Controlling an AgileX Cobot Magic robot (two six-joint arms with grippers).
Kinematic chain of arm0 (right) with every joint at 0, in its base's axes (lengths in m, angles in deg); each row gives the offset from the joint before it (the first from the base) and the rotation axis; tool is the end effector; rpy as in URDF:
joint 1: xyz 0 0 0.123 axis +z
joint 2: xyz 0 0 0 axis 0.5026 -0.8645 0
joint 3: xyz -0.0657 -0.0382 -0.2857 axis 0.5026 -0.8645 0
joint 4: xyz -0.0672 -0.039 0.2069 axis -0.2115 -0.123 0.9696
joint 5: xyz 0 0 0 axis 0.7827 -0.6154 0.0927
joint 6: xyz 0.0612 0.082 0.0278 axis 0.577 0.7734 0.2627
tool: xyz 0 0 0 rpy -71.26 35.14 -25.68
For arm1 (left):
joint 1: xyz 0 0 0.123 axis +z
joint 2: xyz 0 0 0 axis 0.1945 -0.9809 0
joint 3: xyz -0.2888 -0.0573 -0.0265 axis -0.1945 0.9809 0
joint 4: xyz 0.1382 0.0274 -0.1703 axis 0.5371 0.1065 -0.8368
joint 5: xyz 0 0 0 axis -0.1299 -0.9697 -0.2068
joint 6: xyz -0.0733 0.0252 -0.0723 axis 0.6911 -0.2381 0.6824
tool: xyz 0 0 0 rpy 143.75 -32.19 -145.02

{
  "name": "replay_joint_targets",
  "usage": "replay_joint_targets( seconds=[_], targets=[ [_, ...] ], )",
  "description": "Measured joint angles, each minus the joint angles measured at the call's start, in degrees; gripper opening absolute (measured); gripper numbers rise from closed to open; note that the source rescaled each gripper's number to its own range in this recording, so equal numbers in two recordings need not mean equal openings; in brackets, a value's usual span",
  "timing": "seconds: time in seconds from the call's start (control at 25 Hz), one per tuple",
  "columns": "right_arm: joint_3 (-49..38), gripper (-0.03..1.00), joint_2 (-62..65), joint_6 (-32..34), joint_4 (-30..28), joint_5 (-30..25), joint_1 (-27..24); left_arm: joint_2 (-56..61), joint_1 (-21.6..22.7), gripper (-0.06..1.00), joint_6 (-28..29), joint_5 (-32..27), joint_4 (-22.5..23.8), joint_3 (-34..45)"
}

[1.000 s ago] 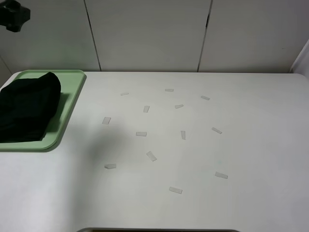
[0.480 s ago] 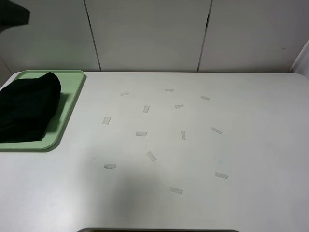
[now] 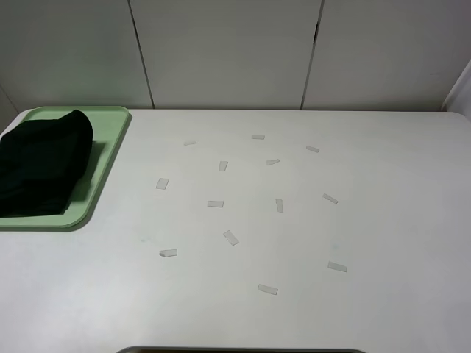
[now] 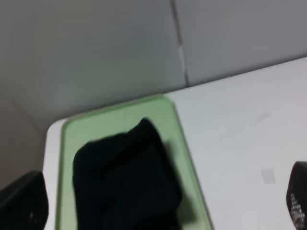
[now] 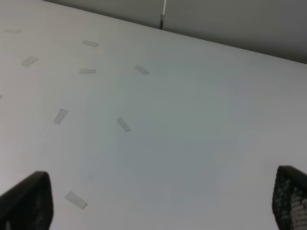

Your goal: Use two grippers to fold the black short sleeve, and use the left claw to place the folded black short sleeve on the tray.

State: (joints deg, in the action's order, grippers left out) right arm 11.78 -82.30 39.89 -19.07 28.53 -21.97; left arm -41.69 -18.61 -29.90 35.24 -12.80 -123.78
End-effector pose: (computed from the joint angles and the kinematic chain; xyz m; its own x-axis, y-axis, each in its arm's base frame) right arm -0.0291 0.0010 0.2564 -0.4052 -0.1699 -0.8983 -0.2314 0.9696 -0.0791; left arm 0.0529 0.0047 0.3859 -0.2658 0.2114 -0.9406 0.0725 0.9773 0.1992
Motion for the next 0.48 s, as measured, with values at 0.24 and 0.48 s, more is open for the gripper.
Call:
replay_joint_targets(
  seconds=[0.24,0.48],
  targets=[
    [0.0,1.0,0.0,0.0,0.0,0.0,0.0,14.03,5.0,1.0,-0.26,-4.07,1.22,7.32],
    [0.0,1.0,0.0,0.0,0.0,0.0,0.0,22.26,5.75,1.0,-0.2,-10.89,1.33,10.59]
  ],
)
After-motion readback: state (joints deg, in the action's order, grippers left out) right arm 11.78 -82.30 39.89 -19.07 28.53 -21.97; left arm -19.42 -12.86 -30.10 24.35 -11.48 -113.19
